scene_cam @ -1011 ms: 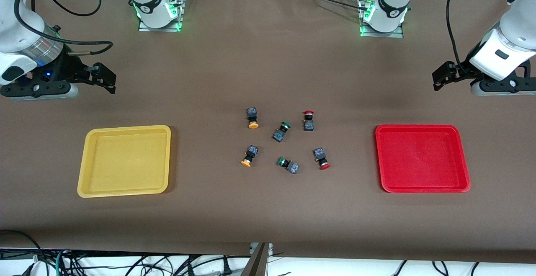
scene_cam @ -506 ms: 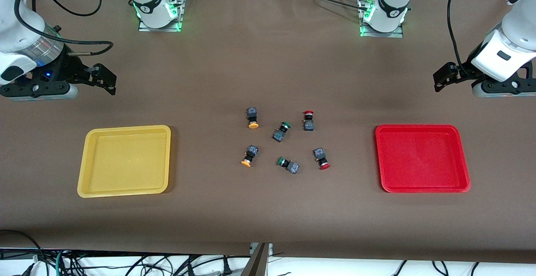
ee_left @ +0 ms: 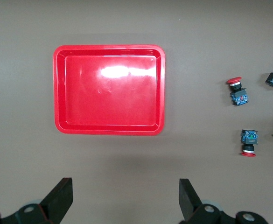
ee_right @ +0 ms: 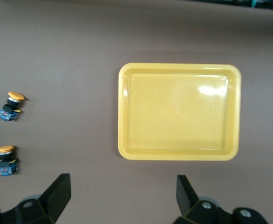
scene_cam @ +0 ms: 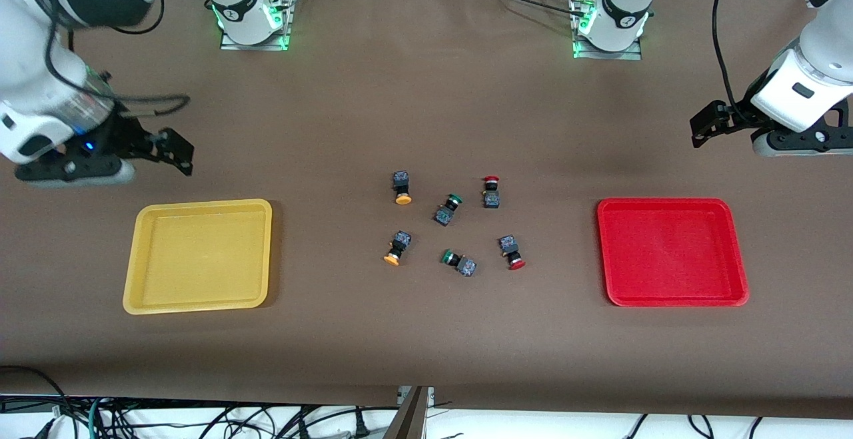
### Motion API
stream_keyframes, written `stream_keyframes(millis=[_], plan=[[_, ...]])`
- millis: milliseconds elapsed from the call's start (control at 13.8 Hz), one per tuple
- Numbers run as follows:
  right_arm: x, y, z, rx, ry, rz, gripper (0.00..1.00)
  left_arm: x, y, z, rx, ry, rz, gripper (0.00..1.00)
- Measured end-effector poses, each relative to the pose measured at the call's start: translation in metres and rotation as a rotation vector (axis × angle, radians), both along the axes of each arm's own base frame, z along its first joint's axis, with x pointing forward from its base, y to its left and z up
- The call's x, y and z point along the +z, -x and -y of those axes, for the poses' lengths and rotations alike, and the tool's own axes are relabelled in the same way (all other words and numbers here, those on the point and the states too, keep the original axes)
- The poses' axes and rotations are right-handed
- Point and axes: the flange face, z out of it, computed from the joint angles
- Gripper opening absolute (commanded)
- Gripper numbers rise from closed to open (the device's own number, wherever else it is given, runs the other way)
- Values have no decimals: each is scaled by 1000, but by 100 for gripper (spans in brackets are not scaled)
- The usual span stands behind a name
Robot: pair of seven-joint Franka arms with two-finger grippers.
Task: Place red and yellow buttons in trays
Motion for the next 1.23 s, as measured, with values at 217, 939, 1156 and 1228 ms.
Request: stream_keyframes(millis=[217, 939, 1156, 1228], plan=[[-74, -20, -29, 46, -8, -68, 100, 0, 0, 0, 5, 0, 0, 100], [-236, -5, -274, -184, -127, -49, 100, 0, 0, -1, 7, 0, -2, 100], [-286, -9, -312, -311, -207, -14, 100, 0, 0, -1, 8, 0, -2, 100], [-297, -9, -319, -337, -224, -8, 100, 0, 0, -1, 9, 0, -2, 100]])
